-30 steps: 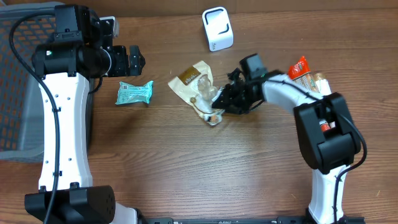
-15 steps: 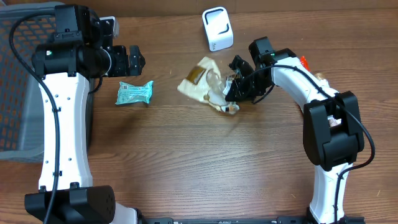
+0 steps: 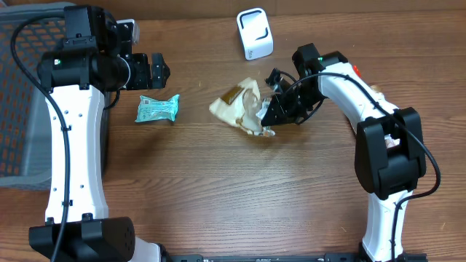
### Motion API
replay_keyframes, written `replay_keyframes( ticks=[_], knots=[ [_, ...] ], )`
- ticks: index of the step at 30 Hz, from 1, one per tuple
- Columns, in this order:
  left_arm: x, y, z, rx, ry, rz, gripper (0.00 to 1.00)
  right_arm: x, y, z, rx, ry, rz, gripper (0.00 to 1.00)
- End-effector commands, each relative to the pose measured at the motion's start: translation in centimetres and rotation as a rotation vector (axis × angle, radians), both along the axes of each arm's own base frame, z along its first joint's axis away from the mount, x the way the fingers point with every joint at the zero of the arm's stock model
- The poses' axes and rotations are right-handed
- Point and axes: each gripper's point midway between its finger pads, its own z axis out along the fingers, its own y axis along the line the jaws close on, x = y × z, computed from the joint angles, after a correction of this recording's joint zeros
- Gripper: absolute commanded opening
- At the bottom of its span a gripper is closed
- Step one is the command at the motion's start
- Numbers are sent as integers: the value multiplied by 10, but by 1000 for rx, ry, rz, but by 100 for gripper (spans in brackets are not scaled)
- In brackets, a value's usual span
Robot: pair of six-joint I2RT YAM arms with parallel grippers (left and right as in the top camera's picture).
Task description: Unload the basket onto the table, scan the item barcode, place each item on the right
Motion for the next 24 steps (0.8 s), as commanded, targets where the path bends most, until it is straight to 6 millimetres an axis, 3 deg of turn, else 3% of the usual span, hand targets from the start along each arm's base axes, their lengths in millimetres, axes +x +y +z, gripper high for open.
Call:
replay_keyframes(
  ticks=[1,9,15,21,24],
  knots=[
    [2,-3,6,0,-19,-2,100,-2,14,32,110,-165,204,4],
    [2,-3,6,0,-19,-2,100,6,20,74,163,-279,283,4],
    [2,-3,6,0,-19,-2,100,-5,27,126,214,-386,405,4],
    [2,-3,6,0,-19,-2,100,-9,43,184,324,-500,421,4],
    [2,-3,6,0,-19,-2,100,-14,47,199,378,-531,430,4]
  ],
)
